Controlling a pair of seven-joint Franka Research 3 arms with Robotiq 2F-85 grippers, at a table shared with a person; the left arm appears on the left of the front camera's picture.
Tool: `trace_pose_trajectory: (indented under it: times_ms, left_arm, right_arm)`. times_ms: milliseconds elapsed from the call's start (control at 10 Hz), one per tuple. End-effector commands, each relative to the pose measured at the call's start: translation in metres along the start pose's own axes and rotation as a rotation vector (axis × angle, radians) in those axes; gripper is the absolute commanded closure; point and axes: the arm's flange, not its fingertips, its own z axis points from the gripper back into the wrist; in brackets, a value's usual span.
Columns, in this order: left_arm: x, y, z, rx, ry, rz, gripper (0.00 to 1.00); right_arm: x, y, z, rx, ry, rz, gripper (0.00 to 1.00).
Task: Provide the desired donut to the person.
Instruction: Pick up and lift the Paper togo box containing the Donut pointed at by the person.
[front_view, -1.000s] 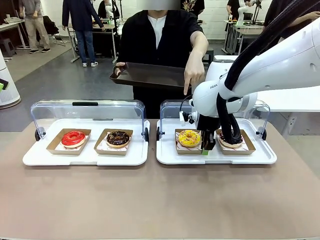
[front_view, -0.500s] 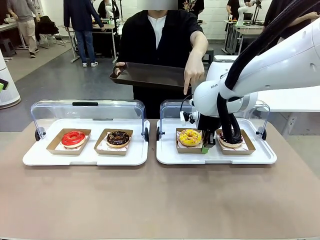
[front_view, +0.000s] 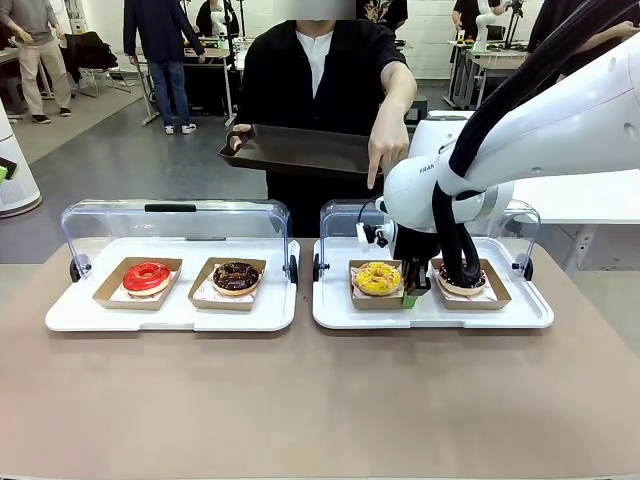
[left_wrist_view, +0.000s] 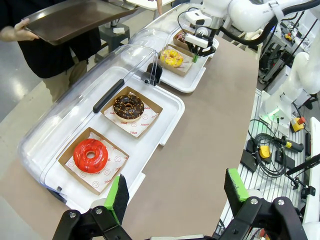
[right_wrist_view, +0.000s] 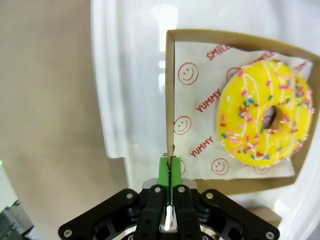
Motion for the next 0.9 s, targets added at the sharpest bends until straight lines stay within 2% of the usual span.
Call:
trace_pose_trajectory:
  times_ms: [0, 300, 500, 800]
  left_arm:
    - [0.000, 0.000, 0.000, -0.004, -0.007, -0.003, 0.00]
    - [0.000, 0.000, 0.000, -0.004, -0.007, -0.003, 0.00]
    - [0.000, 0.000, 0.000, -0.004, -0.007, -0.003, 0.00]
    - [0.000, 0.000, 0.000, -0.004, -0.007, -0.003, 0.00]
  right_arm:
    - [0.013, 0.032, 0.036, 0.020, 0.022, 0.029, 1.00]
    - [0.022, 0.085, 0.099, 0.012, 0.038, -0.035, 1.00]
    - [0.030, 0.121, 0.137, -0.006, 0.045, -0.018, 1.00]
    - [0.050, 0.148, 0.213, -0.045, 0.062, -0.028, 1.00]
